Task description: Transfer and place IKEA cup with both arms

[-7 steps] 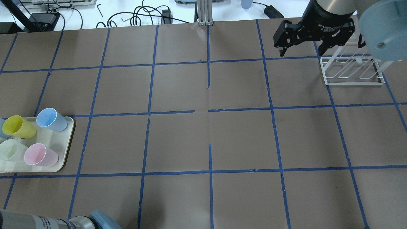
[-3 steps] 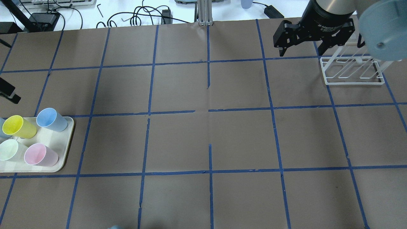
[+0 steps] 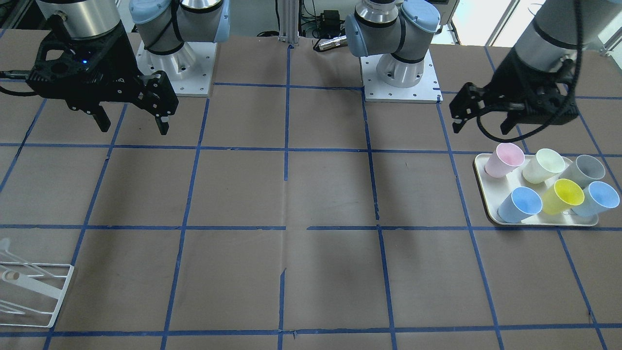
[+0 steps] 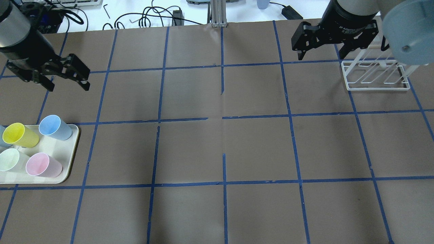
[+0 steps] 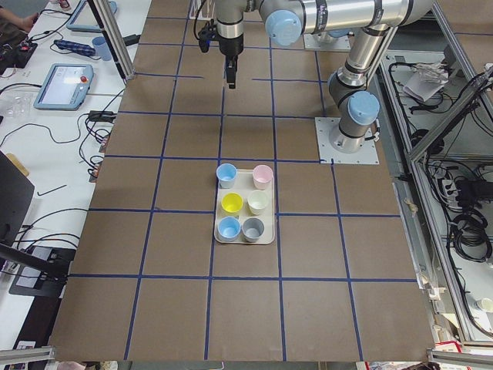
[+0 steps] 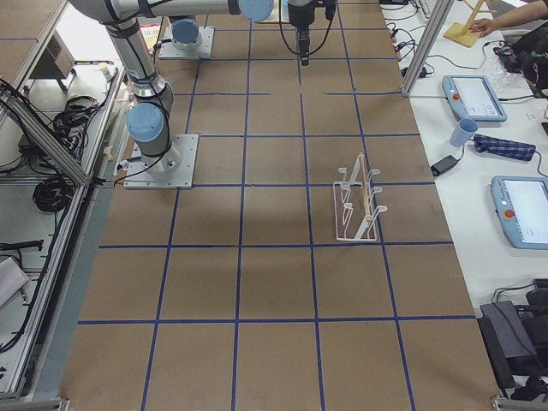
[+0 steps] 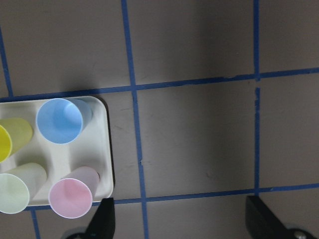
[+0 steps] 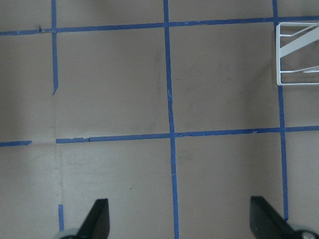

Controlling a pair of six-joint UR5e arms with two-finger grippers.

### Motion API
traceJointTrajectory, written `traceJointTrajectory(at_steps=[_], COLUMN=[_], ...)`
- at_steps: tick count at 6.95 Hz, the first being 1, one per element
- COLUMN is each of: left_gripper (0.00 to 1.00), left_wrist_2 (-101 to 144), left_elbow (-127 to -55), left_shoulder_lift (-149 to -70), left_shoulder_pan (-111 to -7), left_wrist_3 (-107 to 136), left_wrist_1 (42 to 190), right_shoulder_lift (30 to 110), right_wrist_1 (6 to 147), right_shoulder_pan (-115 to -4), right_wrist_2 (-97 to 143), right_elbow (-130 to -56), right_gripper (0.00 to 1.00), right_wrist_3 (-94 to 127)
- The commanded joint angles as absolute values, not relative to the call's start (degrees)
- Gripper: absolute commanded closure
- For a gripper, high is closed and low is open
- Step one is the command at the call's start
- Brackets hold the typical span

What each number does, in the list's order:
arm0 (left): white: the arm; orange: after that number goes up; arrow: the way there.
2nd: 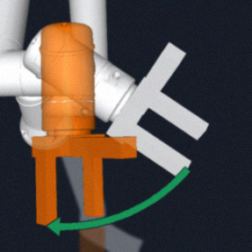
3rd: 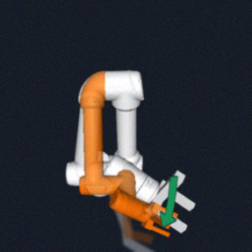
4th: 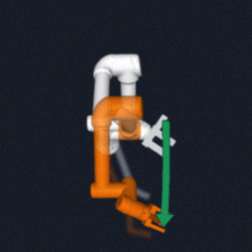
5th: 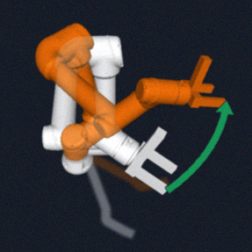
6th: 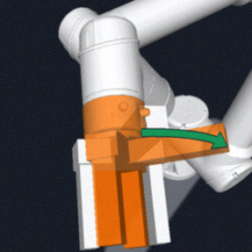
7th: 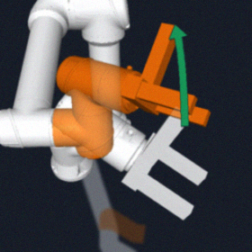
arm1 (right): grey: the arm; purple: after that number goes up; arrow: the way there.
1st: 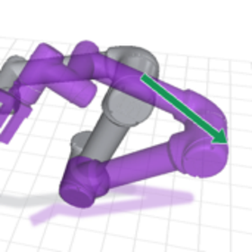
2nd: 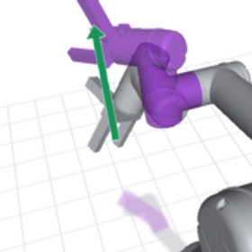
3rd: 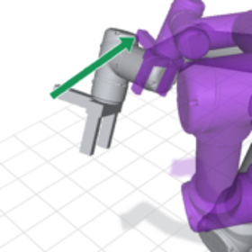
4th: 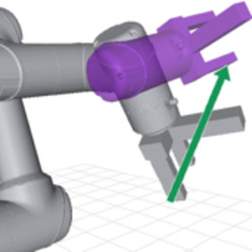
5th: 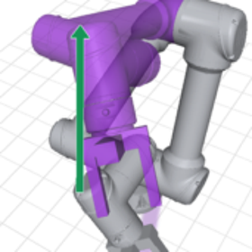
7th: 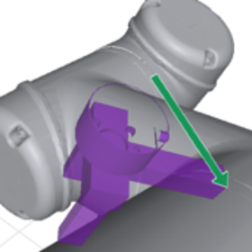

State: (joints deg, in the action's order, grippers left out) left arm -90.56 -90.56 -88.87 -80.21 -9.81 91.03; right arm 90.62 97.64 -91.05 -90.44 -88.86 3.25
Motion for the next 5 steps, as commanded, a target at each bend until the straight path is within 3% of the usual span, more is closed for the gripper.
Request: traceJointTrajectory(at_steps=[1, 5], left_gripper=[0.00, 0.00], left_wrist_2=[-89.74, -89.74], left_elbow=[-87.38, -86.31], left_shoulder_lift=[-91.31, -92.11], left_shoulder_pan=[-87.96, -88.51], left_wrist_3=[0.94, -2.18], left_wrist_1=[90.44, 91.05], right_shoulder_lift=[90.62, 90.62], right_wrist_1=[97.73, 97.65], right_shoulder_pan=[-91.05, -91.05], right_wrist_2=[-90.35, -90.35], right_elbow=[-88.86, -88.86], right_gripper=[0.00, 0.00], right_wrist_3=[3.25, 3.25])
